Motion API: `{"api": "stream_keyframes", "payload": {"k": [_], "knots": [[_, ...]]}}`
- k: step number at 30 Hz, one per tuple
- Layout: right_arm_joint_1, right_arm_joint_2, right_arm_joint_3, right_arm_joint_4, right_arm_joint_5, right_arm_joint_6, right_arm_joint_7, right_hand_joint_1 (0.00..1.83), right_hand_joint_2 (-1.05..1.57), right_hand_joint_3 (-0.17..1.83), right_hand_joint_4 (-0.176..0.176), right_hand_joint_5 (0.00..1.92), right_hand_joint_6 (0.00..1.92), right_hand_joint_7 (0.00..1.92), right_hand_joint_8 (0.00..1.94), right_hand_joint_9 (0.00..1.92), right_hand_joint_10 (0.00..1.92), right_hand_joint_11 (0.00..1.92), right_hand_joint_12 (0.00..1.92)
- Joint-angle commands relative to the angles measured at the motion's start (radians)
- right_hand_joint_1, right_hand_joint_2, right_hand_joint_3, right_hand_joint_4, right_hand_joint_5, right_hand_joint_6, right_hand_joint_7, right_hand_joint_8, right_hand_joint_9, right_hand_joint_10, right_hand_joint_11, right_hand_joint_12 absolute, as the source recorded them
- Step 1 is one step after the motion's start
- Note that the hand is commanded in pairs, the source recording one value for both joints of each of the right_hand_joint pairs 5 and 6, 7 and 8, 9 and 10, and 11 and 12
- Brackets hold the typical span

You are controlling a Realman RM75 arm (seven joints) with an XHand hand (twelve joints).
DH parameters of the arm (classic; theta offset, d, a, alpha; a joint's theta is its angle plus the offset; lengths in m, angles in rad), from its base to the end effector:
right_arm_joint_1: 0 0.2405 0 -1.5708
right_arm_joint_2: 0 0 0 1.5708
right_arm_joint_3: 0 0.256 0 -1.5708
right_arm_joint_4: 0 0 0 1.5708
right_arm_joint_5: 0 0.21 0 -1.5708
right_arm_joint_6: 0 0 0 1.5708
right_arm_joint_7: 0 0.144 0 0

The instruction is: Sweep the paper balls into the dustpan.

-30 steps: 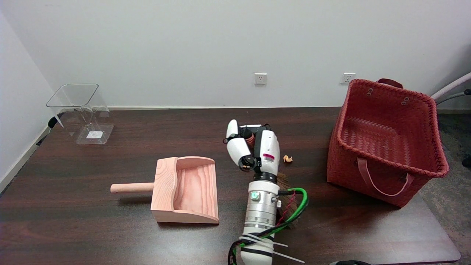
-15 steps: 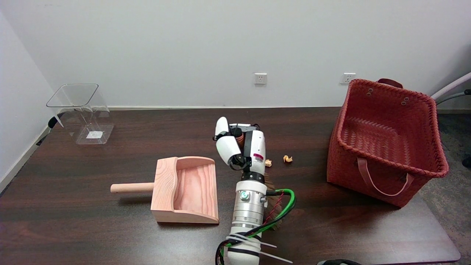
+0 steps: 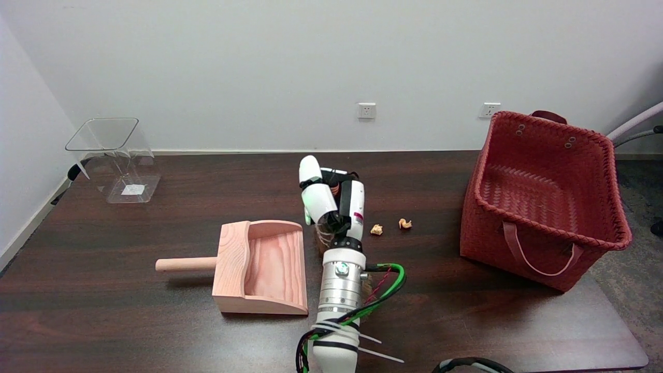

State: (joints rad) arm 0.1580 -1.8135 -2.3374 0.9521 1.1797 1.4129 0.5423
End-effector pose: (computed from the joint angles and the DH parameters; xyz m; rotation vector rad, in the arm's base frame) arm -0.2791 -0.2980 0.1003 0.9976 -0.7634 1.6540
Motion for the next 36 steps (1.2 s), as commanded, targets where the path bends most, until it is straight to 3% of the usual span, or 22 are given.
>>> {"api": "stream_keyframes", "payload": {"k": [1, 9, 23, 36], "knots": [[0.016, 0.003, 0.0, 0.102, 0.117, -0.102, 0.225, 0.74, 1.57, 0.3, 0.0, 1.92, 1.92, 1.92, 1.92, 1.92, 1.92, 1.92, 1.92], [-0.037, 0.028, -0.002, 0.266, 0.173, -0.177, 0.226, 0.74, 1.57, 0.27, 0.0, 1.92, 1.92, 1.92, 1.92, 1.92, 1.92, 1.92, 1.92], [-0.016, 0.082, -0.004, 0.358, 0.117, -0.173, 0.278, 0.73, 1.57, 0.25, 0.0, 1.92, 1.92, 1.92, 1.92, 1.92, 1.92, 1.92, 1.92], [-0.093, 0.218, 0.004, 0.613, 0.09, -0.169, -0.082, 0.74, 1.57, 0.22, 0.0, 1.92, 1.92, 1.92, 1.92, 1.92, 1.92, 1.92, 1.92]]}}
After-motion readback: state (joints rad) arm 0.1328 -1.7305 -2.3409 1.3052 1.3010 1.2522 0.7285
